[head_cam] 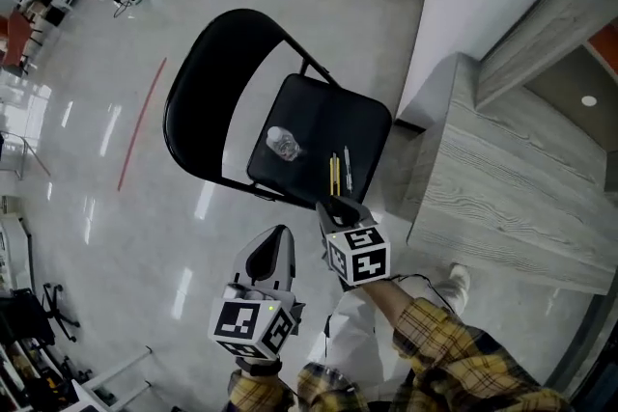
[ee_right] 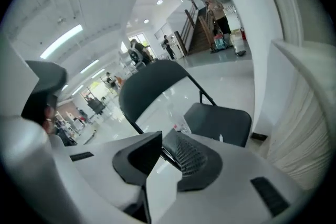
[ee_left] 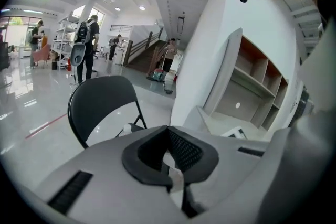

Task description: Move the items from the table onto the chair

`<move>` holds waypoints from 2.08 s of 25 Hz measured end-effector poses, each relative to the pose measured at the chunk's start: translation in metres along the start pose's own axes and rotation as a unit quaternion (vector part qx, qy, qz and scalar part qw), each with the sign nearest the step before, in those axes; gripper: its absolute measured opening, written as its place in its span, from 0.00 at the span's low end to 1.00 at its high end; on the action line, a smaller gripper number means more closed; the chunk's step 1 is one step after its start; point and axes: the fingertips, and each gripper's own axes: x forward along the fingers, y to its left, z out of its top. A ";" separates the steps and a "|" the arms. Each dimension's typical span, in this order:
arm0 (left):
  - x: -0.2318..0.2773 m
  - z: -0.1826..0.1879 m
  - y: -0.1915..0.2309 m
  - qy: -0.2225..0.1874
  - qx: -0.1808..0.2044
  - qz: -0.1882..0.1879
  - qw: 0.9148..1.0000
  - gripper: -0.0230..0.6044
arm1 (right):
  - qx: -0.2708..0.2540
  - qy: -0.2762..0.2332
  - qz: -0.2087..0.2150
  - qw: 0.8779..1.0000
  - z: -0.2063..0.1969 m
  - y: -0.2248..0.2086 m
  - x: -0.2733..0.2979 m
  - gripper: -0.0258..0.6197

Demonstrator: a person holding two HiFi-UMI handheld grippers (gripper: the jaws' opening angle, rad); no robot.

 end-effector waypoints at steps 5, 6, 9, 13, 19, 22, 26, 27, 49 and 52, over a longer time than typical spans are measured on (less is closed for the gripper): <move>-0.008 0.079 -0.075 -0.063 0.033 -0.029 0.997 0.04 | -0.038 -0.095 0.065 0.993 0.101 0.036 -0.121 0.15; -0.013 0.089 -0.096 -0.069 0.038 -0.039 0.996 0.04 | -0.043 -0.108 0.073 0.991 0.114 0.038 -0.151 0.15; -0.024 0.111 -0.163 -0.081 0.053 -0.073 0.993 0.04 | -0.060 -0.147 0.077 0.984 0.145 0.029 -0.241 0.15; -0.019 0.126 -0.266 -0.094 0.081 -0.138 0.983 0.04 | -0.085 -0.200 0.044 0.975 0.168 -0.024 -0.354 0.15; 0.001 0.109 -0.425 -0.091 0.098 -0.225 0.965 0.04 | -0.105 -0.259 -0.070 0.957 0.147 -0.148 -0.509 0.13; 0.009 0.089 -0.503 -0.081 0.111 -0.258 0.956 0.04 | -0.102 -0.281 -0.121 0.947 0.127 -0.206 -0.586 0.13; 0.017 0.052 -0.596 -0.065 0.123 -0.287 0.948 0.04 | -0.088 -0.296 -0.161 0.937 0.095 -0.268 -0.675 0.13; 0.018 0.044 -0.617 -0.064 0.124 -0.291 0.947 0.04 | -0.086 -0.298 -0.168 0.936 0.088 -0.280 -0.694 0.12; -0.011 -0.035 -0.817 -0.007 0.189 -0.403 0.896 0.04 | -0.035 -0.334 -0.208 0.919 0.029 -0.342 -0.833 0.07; -0.013 -0.033 -0.817 -0.008 0.195 -0.409 0.892 0.04 | -0.034 -0.337 -0.210 0.917 0.033 -0.341 -0.831 0.07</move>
